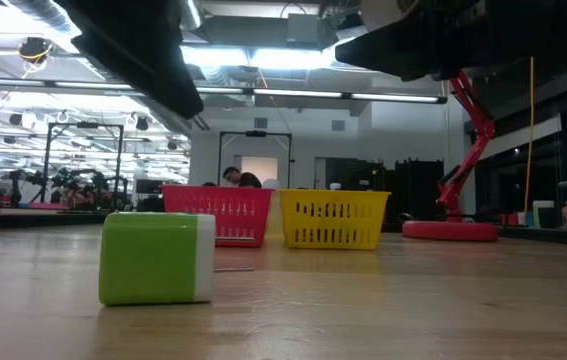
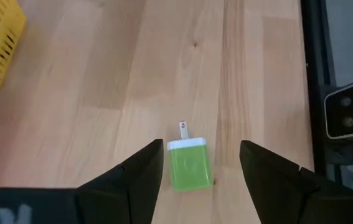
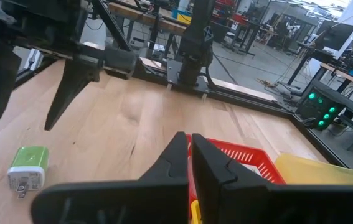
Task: Pick and place items into bin
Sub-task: Put the green charger adapter into the transparent yellow container
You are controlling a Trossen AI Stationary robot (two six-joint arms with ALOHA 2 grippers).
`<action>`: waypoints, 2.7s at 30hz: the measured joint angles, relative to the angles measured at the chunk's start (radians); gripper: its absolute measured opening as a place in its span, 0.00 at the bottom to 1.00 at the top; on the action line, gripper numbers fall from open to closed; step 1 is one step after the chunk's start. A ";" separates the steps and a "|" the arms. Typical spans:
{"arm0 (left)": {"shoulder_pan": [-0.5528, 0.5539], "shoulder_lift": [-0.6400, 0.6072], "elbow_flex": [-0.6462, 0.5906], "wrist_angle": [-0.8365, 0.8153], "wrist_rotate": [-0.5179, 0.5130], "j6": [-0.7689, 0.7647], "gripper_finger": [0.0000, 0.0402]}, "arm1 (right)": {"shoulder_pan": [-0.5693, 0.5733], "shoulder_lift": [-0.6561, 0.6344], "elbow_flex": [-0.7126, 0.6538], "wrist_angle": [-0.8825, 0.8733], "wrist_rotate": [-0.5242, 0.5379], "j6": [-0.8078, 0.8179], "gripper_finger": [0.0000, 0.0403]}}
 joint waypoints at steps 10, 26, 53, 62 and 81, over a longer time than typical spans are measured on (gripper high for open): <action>0.005 0.062 0.000 0.017 0.013 -0.035 0.52 | 0.000 0.000 0.000 -0.006 0.000 0.002 0.01; 0.010 0.123 0.000 0.052 0.048 -0.070 0.52 | 0.000 0.000 0.000 -0.011 0.000 0.003 0.01; 0.042 0.158 0.000 0.001 0.157 0.029 0.36 | 0.000 0.000 0.000 -0.014 0.000 0.003 0.01; 0.050 0.107 -0.001 -0.066 0.185 0.095 0.36 | -0.001 0.000 0.000 -0.020 0.000 0.003 0.01; 0.101 -0.300 -0.204 0.012 0.038 0.421 0.36 | -0.001 0.000 0.000 -0.034 -0.001 0.003 0.01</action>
